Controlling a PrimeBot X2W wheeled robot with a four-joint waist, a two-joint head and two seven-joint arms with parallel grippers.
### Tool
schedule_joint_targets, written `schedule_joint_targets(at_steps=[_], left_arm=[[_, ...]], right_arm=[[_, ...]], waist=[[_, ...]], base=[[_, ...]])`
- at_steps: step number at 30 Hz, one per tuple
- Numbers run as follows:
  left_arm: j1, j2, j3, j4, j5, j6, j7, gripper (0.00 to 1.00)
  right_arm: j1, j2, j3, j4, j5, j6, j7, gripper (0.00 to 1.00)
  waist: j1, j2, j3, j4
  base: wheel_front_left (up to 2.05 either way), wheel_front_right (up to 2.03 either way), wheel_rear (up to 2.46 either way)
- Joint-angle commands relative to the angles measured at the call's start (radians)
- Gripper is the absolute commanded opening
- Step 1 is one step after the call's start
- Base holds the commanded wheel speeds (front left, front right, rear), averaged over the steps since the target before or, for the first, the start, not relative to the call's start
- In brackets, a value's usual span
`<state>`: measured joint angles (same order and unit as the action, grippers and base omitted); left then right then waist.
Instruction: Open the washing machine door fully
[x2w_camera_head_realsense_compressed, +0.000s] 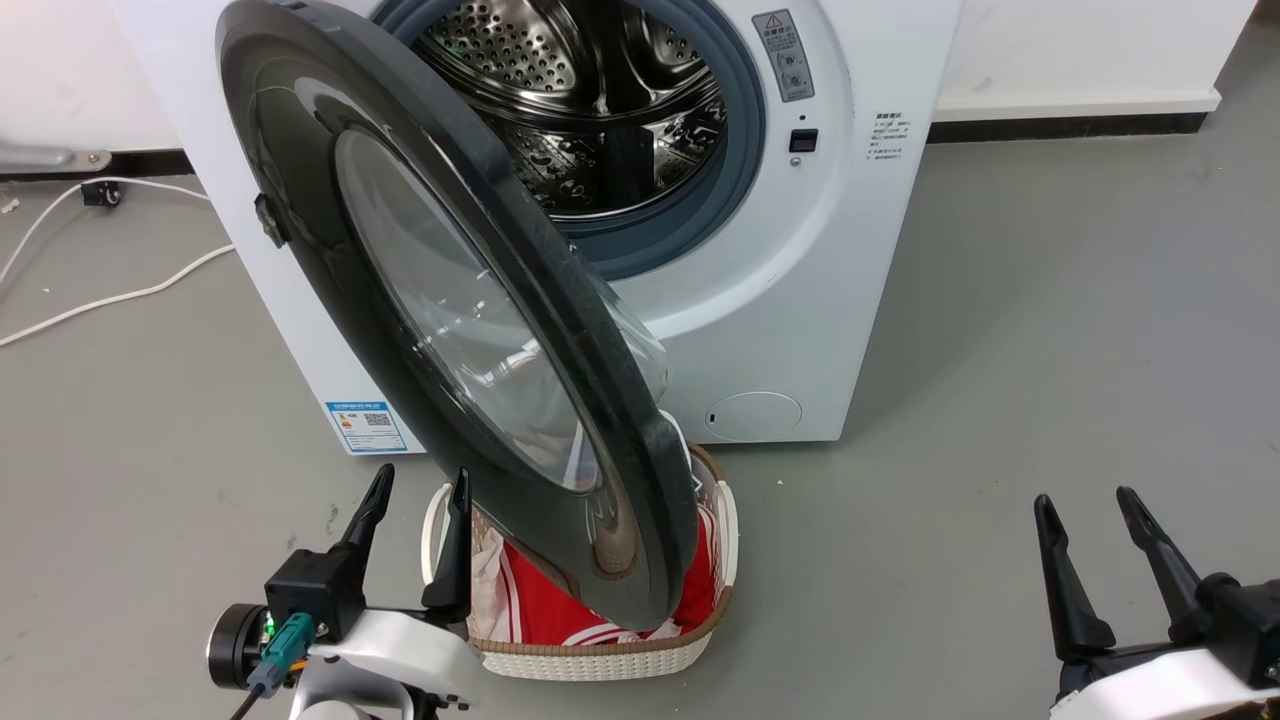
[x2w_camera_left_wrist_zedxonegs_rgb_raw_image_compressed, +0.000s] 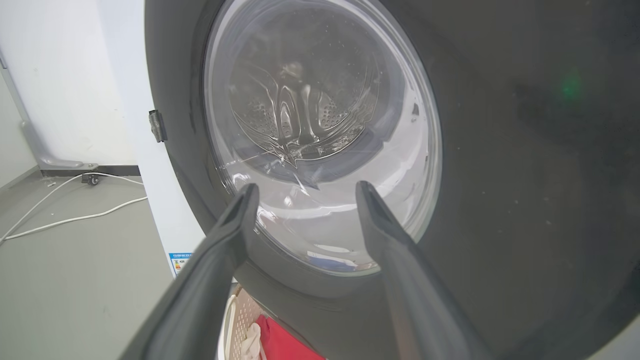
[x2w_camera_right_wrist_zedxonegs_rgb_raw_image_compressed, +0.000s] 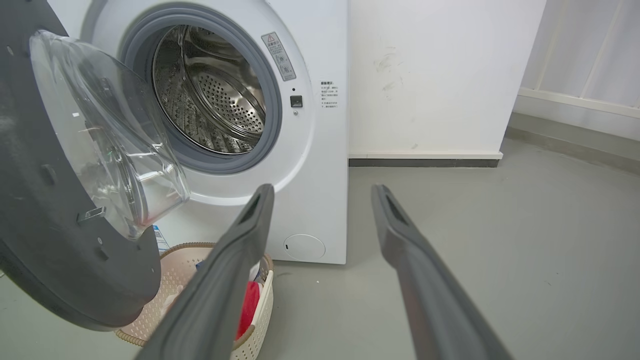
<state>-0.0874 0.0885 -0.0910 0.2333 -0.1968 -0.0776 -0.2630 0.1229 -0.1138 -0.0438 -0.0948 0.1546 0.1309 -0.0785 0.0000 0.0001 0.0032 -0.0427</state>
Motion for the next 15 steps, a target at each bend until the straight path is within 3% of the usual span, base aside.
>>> schedule_joint_targets(at_steps=[1, 5, 6, 7, 8, 15], left_arm=[[0.002, 0.002, 0.001, 0.004, 0.001, 0.005, -0.002, 1.00], [0.005, 0.001, 0.001, 0.012, -0.002, 0.005, -0.002, 1.00], [0.005, 0.001, 0.000, 0.014, -0.004, 0.005, -0.002, 0.46], [0.004, 0.002, 0.000, 0.015, -0.004, 0.006, -0.002, 0.10], [0.002, 0.002, -0.001, 0.015, -0.003, 0.005, -0.002, 0.00], [-0.004, 0.009, -0.009, 0.020, -0.004, 0.008, 0.003, 0.00]], right_arm=[[-0.006, 0.006, -0.001, -0.007, 0.004, 0.000, 0.002, 1.00], [-0.010, 0.007, 0.004, -0.015, -0.001, 0.000, 0.006, 1.00], [-0.012, 0.008, 0.004, -0.017, -0.002, 0.000, 0.006, 1.00], [-0.013, 0.009, 0.005, -0.019, -0.002, 0.000, 0.007, 1.00], [-0.013, 0.011, 0.006, -0.020, -0.004, 0.000, 0.008, 1.00], [-0.016, 0.020, -0.002, -0.027, -0.006, 0.000, 0.010, 1.00]], waist=[[0.0000, -0.0001, 0.000, 0.000], [0.0000, -0.0001, 0.002, -0.004], [0.0000, -0.0001, 0.003, -0.004], [0.0000, -0.0001, 0.003, -0.005], [0.0000, -0.0001, 0.003, -0.005], [0.0000, -0.0001, 0.007, 0.002]], base=[[0.00, 0.00, 0.00], [0.00, 0.00, 0.00], [0.00, 0.00, 0.00], [0.00, 0.00, 0.00], [0.00, 0.00, 0.00], [0.00, 0.00, 0.00]])
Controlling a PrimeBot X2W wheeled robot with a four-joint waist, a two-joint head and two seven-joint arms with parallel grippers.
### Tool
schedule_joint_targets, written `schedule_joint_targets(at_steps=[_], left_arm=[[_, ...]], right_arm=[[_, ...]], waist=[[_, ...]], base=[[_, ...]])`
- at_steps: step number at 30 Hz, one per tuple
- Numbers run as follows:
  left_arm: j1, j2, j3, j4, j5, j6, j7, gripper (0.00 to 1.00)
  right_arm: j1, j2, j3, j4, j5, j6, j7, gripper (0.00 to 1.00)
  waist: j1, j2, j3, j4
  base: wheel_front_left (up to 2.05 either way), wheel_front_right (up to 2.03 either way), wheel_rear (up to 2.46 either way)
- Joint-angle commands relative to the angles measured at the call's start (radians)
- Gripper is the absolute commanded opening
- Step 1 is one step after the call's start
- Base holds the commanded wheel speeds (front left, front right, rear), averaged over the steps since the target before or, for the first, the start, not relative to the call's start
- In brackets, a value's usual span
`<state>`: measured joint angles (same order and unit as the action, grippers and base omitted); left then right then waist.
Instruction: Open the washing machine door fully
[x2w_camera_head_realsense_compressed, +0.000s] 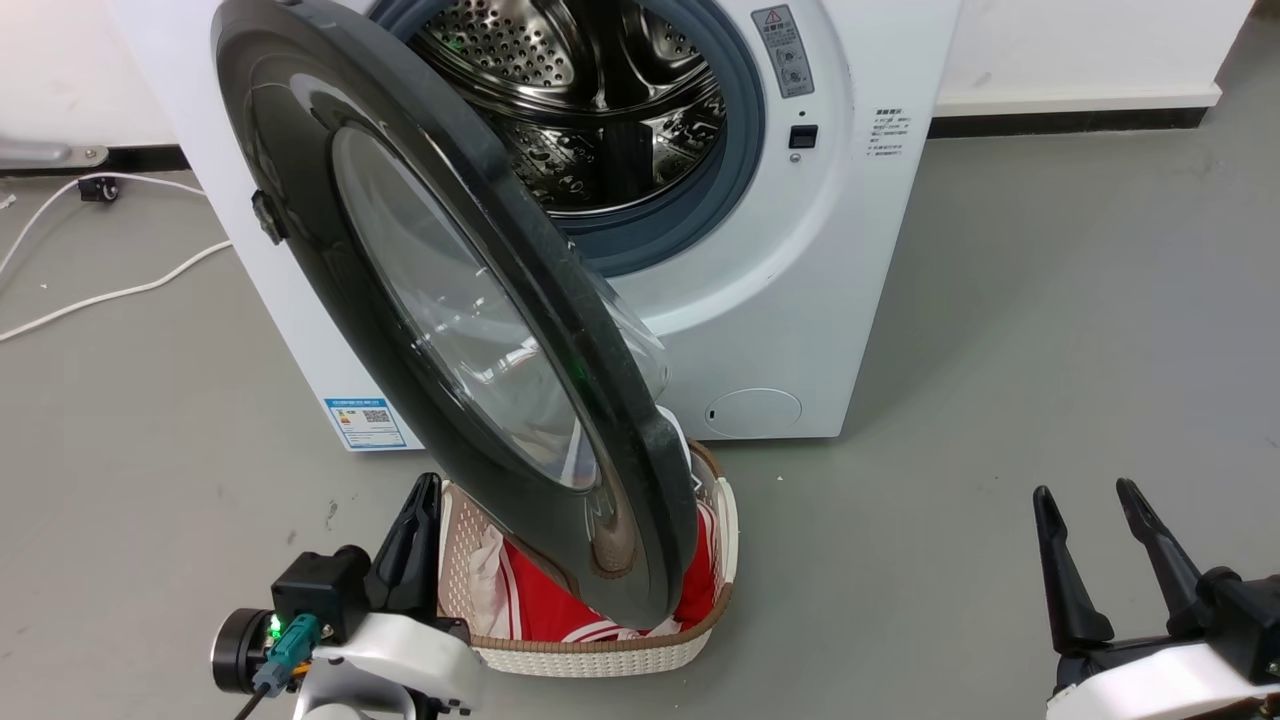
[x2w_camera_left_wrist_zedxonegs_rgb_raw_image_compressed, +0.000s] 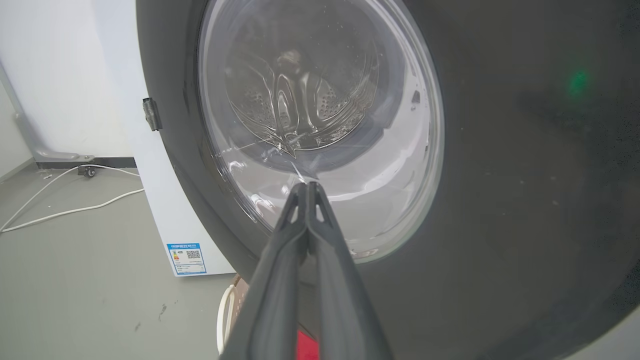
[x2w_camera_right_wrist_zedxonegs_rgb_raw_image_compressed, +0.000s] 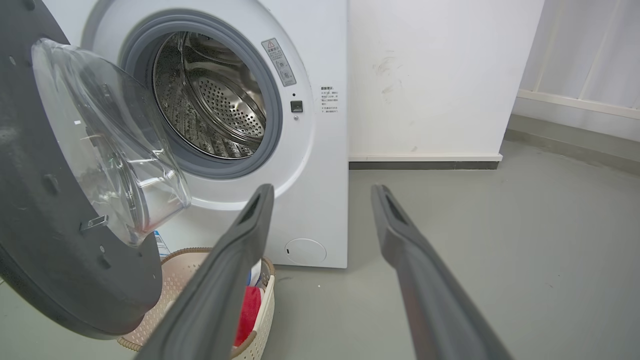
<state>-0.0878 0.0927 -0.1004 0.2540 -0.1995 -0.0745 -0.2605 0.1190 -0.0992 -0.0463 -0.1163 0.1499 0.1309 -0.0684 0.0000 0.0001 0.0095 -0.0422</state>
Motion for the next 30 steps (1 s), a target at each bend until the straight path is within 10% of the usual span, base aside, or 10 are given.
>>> schedule_joint_targets(at_steps=[1, 20, 30], left_arm=[[-0.005, 0.004, 0.002, -0.007, -0.005, 0.008, 0.003, 0.00], [-0.192, -0.003, 0.007, -0.432, 0.015, 0.093, 0.040, 0.00], [-0.315, -0.031, -0.196, -0.634, 0.007, 0.075, 0.155, 0.00]], right_arm=[[-0.013, 0.006, -0.001, -0.005, -0.002, 0.000, 0.001, 1.00], [-0.005, 0.031, -0.045, -0.012, -0.012, 0.000, 0.005, 1.00], [-0.009, 0.040, -0.037, -0.014, -0.013, 0.000, -0.001, 1.00]], waist=[[0.0000, -0.0001, 0.001, 0.003], [0.0000, -0.0001, -0.004, 0.054], [0.0000, -0.0001, 0.013, 0.056]], base=[[0.00, 0.00, 0.00], [0.00, 0.00, 0.00], [0.00, 0.00, 0.00]])
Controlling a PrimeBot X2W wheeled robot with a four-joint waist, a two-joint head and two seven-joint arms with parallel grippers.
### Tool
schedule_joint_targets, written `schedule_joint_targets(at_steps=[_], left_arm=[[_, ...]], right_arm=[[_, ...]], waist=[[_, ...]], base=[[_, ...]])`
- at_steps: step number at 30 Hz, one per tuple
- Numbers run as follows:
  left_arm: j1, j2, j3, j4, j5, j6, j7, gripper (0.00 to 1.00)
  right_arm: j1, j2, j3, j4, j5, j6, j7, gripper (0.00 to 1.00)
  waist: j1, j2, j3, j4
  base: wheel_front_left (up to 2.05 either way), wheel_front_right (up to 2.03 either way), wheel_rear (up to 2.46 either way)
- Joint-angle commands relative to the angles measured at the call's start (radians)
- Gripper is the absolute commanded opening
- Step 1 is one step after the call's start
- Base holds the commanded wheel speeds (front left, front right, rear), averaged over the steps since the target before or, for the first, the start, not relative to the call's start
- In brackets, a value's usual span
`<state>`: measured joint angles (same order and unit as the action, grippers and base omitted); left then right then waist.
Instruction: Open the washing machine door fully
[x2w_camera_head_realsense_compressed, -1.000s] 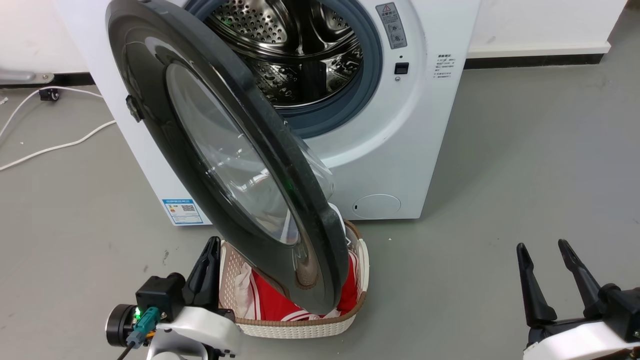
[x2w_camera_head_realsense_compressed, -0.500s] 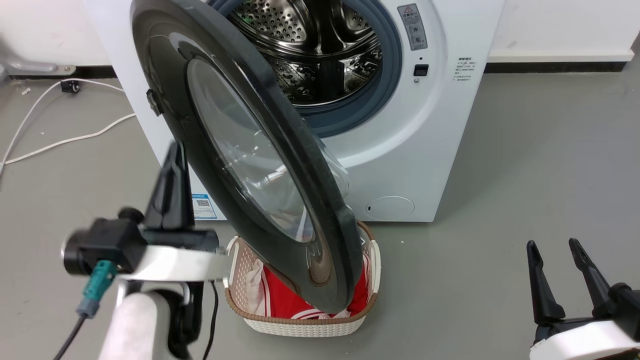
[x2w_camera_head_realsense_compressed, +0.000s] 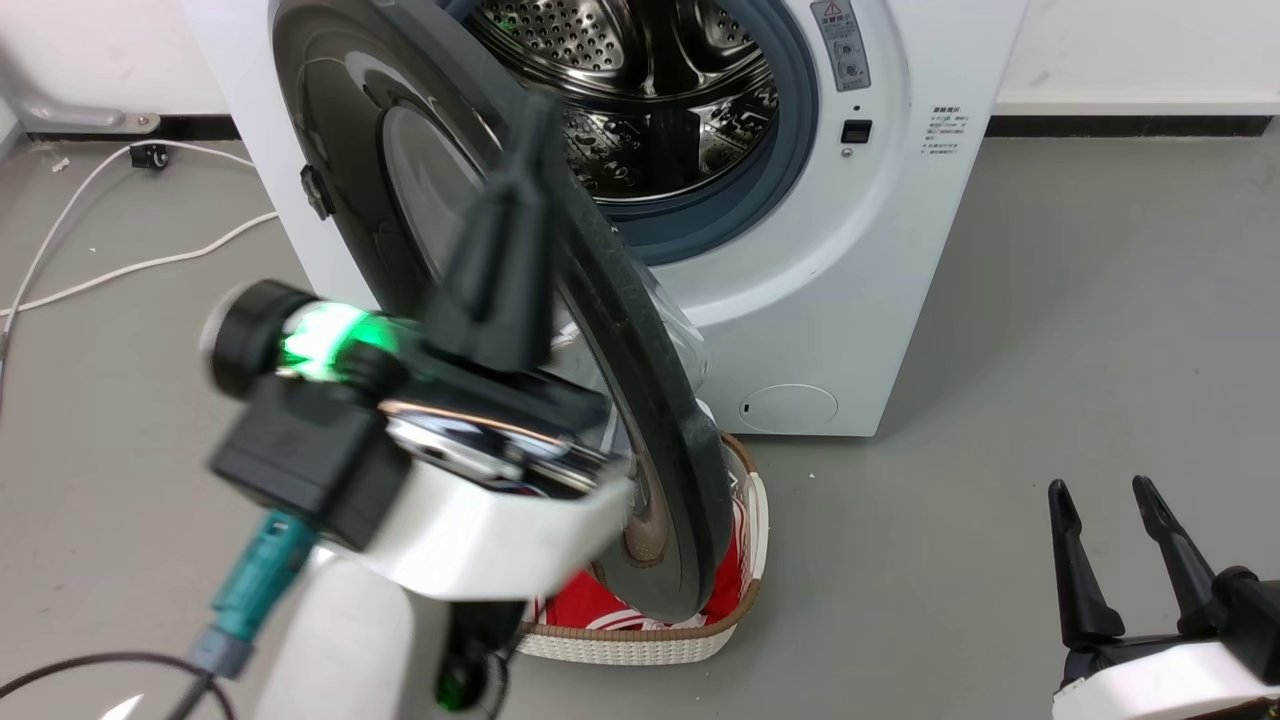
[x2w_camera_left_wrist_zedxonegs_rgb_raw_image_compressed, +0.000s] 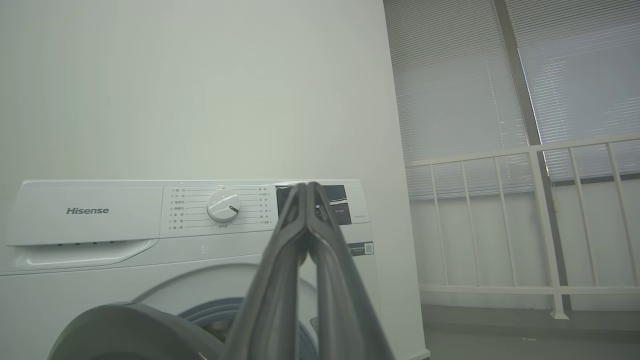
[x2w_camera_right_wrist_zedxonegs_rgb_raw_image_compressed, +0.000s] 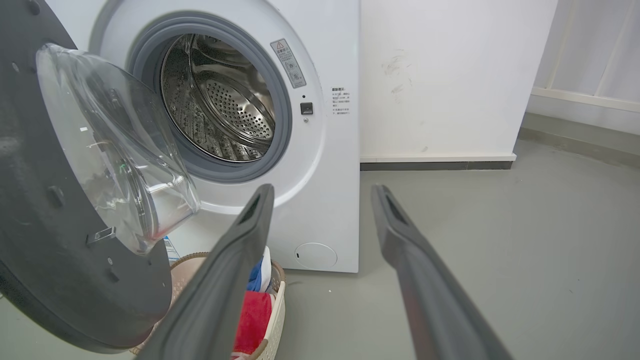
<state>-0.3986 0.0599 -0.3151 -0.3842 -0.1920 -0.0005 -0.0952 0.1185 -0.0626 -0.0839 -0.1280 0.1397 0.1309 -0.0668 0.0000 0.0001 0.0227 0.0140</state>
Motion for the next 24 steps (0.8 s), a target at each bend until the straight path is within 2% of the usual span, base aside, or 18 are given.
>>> schedule_joint_targets(at_steps=[1, 8, 16, 19, 24], left_arm=[[-0.009, 0.000, -0.010, -0.007, -0.007, -0.005, 0.008, 0.00], [-0.016, -0.008, -0.244, -0.027, -0.097, -0.025, 0.140, 0.00], [0.071, -0.009, -0.481, 0.028, -0.196, -0.059, 0.264, 0.00], [0.115, 0.002, -0.545, 0.059, -0.212, -0.070, 0.294, 0.00], [0.160, 0.046, -0.565, 0.137, -0.205, -0.058, 0.307, 0.00]], right_arm=[[-0.009, 0.004, 0.001, -0.001, -0.004, 0.000, -0.003, 1.00], [-0.020, 0.008, 0.002, 0.007, 0.001, 0.000, -0.004, 1.00], [-0.024, 0.011, -0.007, 0.023, 0.011, 0.000, -0.008, 1.00], [-0.026, 0.012, -0.011, 0.026, 0.013, 0.000, -0.010, 1.00], [-0.033, 0.013, -0.014, 0.033, 0.014, 0.000, -0.013, 1.00]], waist=[[0.0000, -0.0001, 0.001, 0.000], [0.0000, -0.0001, 0.018, 0.002], [0.0000, -0.0001, 0.029, 0.009], [0.0000, -0.0001, 0.036, 0.011], [0.0000, -0.0001, 0.047, 0.012]], base=[[0.00, 0.00, 0.00], [0.00, 0.00, 0.00], [0.00, 0.00, 0.00], [0.00, 0.00, 0.00], [0.00, 0.00, 0.00]])
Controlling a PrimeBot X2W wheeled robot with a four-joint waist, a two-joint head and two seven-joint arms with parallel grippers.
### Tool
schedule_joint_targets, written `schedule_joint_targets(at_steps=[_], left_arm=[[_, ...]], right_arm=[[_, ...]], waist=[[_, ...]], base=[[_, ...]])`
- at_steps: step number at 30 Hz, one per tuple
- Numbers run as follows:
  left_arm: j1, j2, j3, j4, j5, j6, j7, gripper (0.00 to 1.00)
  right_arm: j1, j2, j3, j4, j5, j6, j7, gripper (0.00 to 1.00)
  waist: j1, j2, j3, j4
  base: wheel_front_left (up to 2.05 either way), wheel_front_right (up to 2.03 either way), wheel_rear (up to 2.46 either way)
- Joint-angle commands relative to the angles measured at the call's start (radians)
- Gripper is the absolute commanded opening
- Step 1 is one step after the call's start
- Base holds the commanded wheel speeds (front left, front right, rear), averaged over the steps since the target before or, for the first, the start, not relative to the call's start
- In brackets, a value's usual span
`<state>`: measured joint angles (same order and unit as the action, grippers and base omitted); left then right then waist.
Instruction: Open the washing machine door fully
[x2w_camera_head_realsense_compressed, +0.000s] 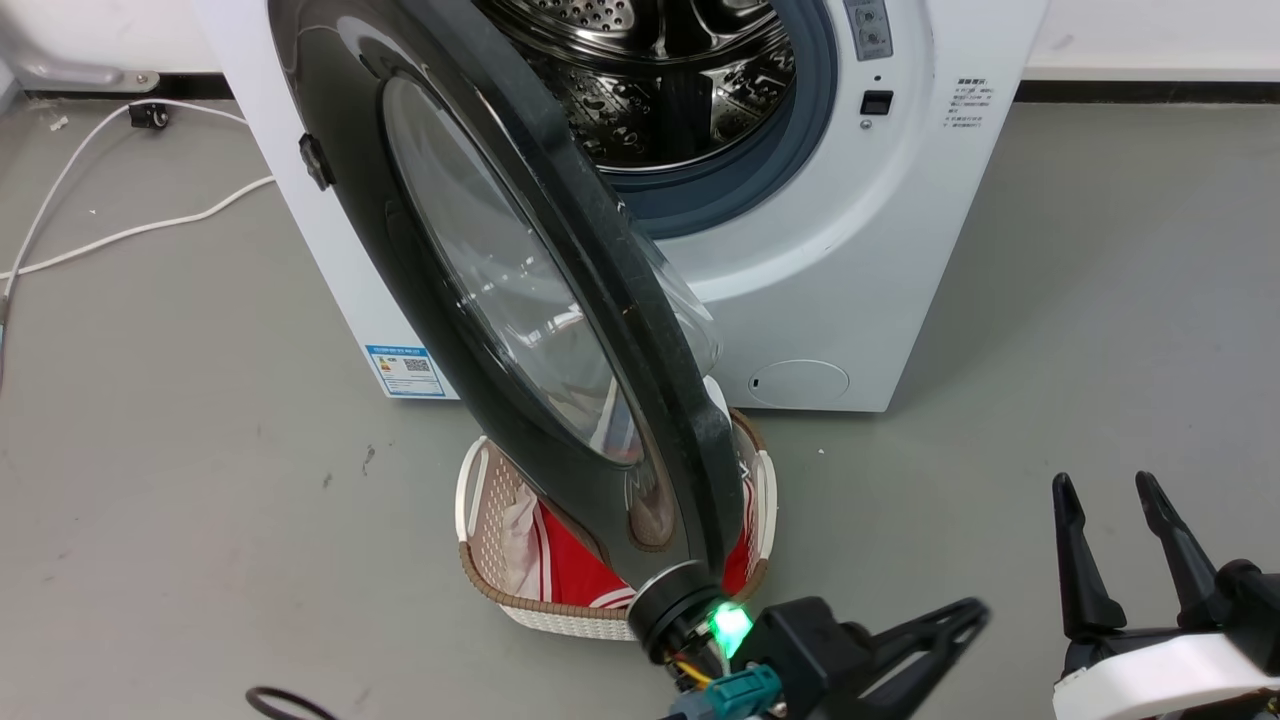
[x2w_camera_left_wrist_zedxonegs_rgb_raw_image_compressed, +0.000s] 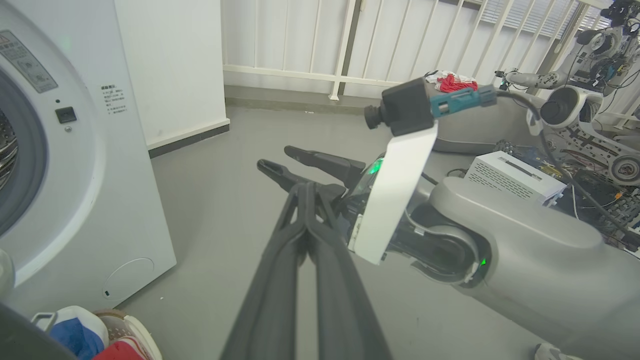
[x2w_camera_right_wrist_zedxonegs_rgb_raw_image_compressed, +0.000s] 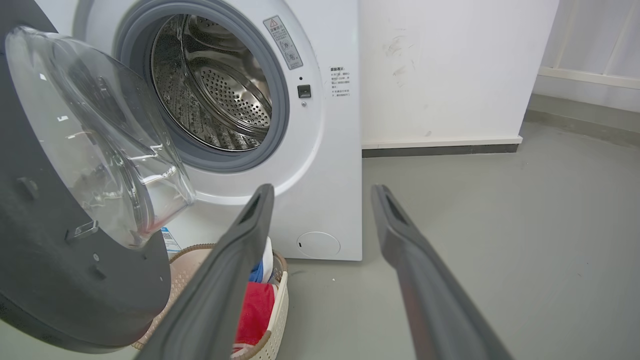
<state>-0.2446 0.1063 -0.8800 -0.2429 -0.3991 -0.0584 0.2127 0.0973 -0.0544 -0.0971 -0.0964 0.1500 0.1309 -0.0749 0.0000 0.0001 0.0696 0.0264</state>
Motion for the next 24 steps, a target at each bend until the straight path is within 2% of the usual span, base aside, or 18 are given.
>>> schedule_joint_targets(at_steps=[1, 5, 15, 24], left_arm=[[0.015, 0.005, 0.002, 0.013, 0.003, 0.006, -0.002, 0.00], [0.022, 0.021, 0.031, 0.097, 0.020, 0.037, -0.033, 0.00], [-0.046, -0.010, 0.137, 0.261, 0.022, 0.112, -0.150, 0.00], [-0.063, -0.014, 0.176, 0.328, 0.008, 0.140, -0.193, 0.00]], right_arm=[[-0.012, 0.004, -0.001, 0.002, 0.004, 0.000, -0.006, 1.00], [-0.021, 0.005, -0.005, 0.008, 0.008, 0.000, -0.009, 1.00], [-0.035, 0.005, -0.006, 0.024, 0.013, 0.000, -0.010, 1.00], [-0.030, 0.005, -0.012, 0.032, 0.027, 0.000, -0.012, 1.00]], waist=[[0.0000, -0.0001, 0.004, -0.001], [0.0000, -0.0001, 0.015, -0.003], [0.0000, -0.0001, 0.025, -0.011], [0.0000, -0.0001, 0.029, -0.007]], base=[[0.00, 0.00, 0.00], [0.00, 0.00, 0.00], [0.00, 0.00, 0.00], [0.00, 0.00, 0.00]])
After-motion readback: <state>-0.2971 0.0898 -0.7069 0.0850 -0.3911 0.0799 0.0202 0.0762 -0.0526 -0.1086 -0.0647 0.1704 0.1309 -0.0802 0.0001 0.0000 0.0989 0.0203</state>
